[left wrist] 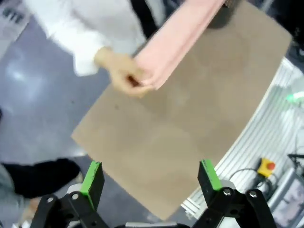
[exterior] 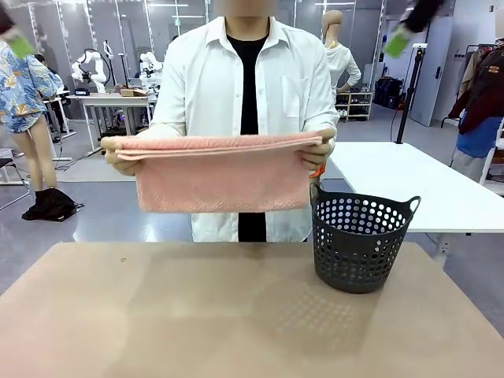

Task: Fold the towel.
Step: Release the end of the 100 cm Hotel Towel you were holding.

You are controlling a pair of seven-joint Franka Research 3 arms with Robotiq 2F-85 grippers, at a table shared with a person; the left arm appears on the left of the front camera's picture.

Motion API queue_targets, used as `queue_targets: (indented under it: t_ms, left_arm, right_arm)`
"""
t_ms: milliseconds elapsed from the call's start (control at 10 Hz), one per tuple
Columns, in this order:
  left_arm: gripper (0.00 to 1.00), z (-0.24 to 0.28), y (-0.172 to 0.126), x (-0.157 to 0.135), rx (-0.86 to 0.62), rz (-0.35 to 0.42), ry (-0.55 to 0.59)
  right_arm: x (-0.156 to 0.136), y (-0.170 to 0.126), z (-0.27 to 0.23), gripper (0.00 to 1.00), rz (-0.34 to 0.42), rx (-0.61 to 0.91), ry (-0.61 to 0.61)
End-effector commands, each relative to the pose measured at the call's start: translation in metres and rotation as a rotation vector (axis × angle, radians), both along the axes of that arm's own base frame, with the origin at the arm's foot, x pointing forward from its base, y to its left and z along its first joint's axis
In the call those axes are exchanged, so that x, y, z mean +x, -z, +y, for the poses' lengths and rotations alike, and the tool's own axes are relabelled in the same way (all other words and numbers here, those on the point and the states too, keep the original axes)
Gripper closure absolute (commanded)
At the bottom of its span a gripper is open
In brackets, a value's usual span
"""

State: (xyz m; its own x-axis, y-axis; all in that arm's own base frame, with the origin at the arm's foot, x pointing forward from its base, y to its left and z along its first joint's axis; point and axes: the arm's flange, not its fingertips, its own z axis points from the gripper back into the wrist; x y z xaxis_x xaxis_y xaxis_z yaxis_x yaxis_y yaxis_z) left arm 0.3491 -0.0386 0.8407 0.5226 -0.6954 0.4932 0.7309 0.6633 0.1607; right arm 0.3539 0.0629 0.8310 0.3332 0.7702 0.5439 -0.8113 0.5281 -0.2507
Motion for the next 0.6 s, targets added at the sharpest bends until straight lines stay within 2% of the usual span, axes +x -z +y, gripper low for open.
queue_targets:
  t_ms: [0,200,500]
  left_arm:
    - [0.00,0.034,0.021,-0.023,-0.065,-0.020,-0.206]
    - [0.00,0.075,0.029,-0.047,-0.102,-0.030,-0.401]
    - [0.00,0.110,0.043,-0.068,-0.166,-0.057,-0.504]
  right_arm:
    - [-0.023,0.021,-0.034,0.05,-0.013,0.125,0.143]
    - [-0.041,0.028,-0.071,0.05,-0.008,0.194,0.254]
    - [-0.057,0.039,-0.099,0.05,-0.013,0.285,0.335]
